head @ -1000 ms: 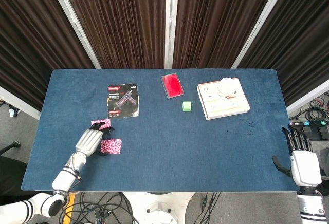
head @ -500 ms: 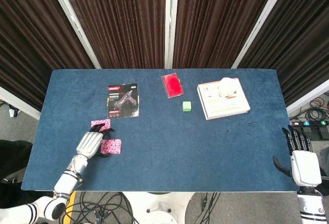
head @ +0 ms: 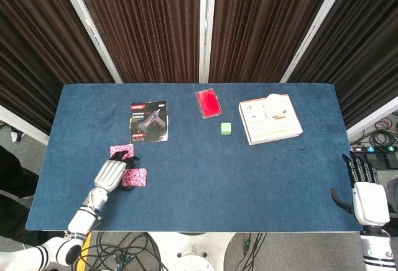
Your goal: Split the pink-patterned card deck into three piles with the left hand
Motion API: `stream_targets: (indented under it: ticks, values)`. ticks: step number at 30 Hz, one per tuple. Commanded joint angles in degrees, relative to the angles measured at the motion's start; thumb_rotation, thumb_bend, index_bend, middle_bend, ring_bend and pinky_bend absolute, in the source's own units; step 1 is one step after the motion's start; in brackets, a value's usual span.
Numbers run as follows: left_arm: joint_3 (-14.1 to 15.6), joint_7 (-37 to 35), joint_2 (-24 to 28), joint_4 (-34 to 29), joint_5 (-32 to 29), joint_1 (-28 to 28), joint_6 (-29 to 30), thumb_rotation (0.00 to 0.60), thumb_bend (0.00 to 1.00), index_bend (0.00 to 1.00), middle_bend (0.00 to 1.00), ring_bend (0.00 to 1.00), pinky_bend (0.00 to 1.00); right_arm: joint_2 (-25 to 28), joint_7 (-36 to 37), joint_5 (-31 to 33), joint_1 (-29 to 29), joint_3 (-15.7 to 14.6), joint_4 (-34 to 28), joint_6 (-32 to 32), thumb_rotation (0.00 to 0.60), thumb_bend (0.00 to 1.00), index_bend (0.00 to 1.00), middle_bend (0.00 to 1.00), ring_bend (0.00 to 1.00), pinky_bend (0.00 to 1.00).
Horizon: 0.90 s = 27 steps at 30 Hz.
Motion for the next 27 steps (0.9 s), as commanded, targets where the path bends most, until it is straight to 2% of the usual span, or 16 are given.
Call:
stream_targets:
  ticks: [1, 27]
  values:
    - [-0.05, -0.10, 0.02, 0.09, 0.04, 0.03, -0.03, 0.600, 0.13, 0.22, 0.35, 0.08, 0.10, -0.02, 0.07, 0.05, 0.01, -0.02, 0.06, -0.10, 0.600, 0.23, 0.00, 0.00, 0.00, 0.00]
    - [-0.66, -1.18, -0.07, 0.25, 0.05, -0.25, -0.99, 0.600, 0.13, 0.23, 0.38, 0.08, 0.10, -0.06, -0.14, 0.64, 0.11, 0.12, 0.09, -0.56, 0.600, 0.23, 0.00, 0.00, 0.00, 0.00]
